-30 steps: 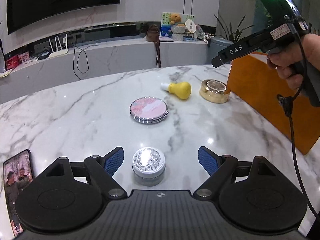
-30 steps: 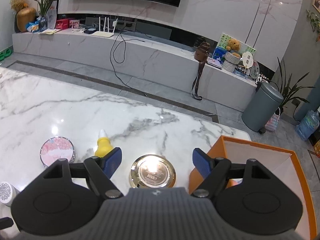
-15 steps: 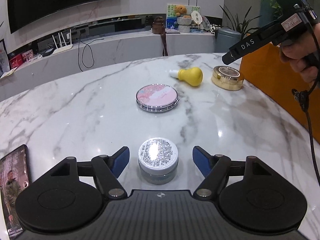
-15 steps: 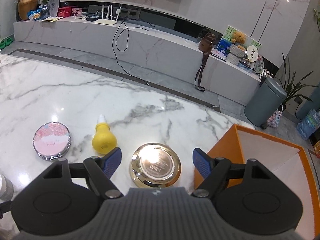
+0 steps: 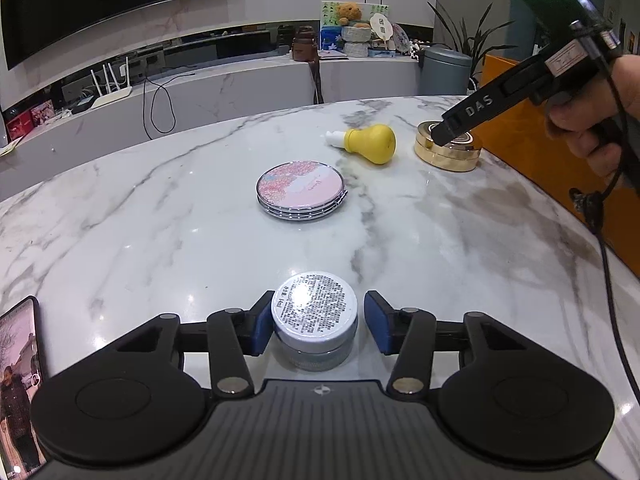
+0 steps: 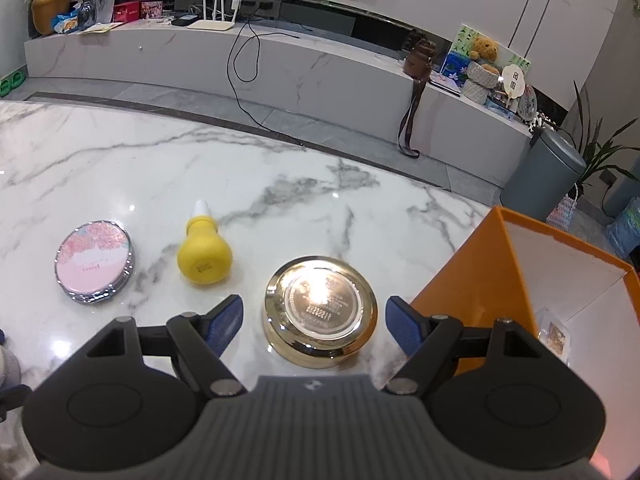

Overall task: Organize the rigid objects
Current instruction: 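Close the left gripper on the white jar while the right gripper grasps the gold compact, then lift and carry the white jar and gold compact toward the orange box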

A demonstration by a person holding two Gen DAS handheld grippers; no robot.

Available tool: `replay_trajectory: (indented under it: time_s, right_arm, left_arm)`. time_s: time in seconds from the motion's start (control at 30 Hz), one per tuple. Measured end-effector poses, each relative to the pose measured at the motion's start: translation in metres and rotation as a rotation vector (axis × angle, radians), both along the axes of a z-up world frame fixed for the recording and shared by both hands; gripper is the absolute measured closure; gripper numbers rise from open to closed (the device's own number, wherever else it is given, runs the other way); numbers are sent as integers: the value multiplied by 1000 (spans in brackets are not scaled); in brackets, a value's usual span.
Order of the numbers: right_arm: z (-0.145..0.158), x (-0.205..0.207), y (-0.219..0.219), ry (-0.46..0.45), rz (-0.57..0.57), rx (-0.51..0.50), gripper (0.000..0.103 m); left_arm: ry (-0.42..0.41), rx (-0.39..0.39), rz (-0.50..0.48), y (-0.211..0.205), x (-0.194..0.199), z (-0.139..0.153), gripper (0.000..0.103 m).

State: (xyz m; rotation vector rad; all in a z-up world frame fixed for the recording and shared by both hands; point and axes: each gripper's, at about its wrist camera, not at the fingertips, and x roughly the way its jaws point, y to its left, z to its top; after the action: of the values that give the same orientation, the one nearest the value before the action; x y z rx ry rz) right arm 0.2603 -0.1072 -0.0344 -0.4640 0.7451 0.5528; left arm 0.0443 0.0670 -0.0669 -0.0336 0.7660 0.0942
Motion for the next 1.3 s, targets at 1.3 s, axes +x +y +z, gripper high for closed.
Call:
replay_trajectory:
  time_s: [1.3]
  right_arm:
    - [-26,30,8,115,-126,42,27]
  left_arm:
    - [-14,-38,-47,1,-3,9,57]
